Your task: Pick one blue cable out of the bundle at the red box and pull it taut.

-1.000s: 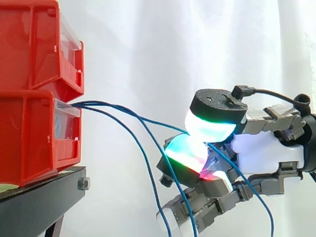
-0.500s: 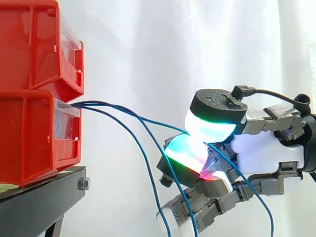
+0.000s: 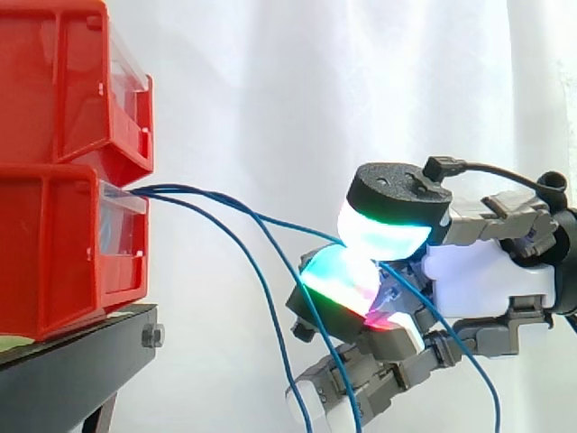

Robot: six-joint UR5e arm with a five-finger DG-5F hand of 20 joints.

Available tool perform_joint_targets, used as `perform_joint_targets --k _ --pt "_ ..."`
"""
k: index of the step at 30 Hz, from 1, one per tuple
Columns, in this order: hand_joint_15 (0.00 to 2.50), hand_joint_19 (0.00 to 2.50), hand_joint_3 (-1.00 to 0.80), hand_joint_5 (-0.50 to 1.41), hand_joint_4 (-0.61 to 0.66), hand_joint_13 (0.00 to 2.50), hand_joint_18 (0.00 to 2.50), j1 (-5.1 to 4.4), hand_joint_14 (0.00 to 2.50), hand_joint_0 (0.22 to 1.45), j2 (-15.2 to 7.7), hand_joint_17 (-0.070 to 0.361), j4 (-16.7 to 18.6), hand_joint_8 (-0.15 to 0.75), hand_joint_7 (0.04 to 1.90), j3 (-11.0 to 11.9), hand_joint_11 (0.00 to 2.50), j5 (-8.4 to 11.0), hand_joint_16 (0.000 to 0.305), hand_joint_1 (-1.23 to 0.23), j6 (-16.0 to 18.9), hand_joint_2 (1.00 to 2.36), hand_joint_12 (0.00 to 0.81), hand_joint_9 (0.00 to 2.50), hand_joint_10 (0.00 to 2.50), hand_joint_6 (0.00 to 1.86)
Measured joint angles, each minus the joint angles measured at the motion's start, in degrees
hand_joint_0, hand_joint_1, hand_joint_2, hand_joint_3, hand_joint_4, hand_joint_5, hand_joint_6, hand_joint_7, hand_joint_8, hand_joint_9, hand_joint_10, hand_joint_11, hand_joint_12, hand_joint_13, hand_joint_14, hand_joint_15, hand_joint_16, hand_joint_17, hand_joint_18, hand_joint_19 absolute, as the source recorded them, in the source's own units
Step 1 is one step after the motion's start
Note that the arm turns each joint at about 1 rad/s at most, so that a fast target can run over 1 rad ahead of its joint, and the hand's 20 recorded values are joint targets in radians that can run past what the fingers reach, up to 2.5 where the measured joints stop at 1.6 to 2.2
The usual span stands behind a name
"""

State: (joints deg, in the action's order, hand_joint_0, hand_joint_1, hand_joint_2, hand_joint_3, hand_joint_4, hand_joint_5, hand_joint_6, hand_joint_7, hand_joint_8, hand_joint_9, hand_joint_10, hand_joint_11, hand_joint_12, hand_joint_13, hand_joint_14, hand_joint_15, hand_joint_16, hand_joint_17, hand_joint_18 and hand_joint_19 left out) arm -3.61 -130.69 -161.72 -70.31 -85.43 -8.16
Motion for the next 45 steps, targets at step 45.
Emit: perform_joint_targets --k 45 --pt "0.21 0.22 -0.01 -0.11 0.05 0.58 0.52 0.01 0.01 0.63 -0.01 0.14 -0.01 0.437 1.1 -0.08 1.0 0.0 0.062 -0.83 0.01 1.01 0.482 1.02 0.01 0.94"
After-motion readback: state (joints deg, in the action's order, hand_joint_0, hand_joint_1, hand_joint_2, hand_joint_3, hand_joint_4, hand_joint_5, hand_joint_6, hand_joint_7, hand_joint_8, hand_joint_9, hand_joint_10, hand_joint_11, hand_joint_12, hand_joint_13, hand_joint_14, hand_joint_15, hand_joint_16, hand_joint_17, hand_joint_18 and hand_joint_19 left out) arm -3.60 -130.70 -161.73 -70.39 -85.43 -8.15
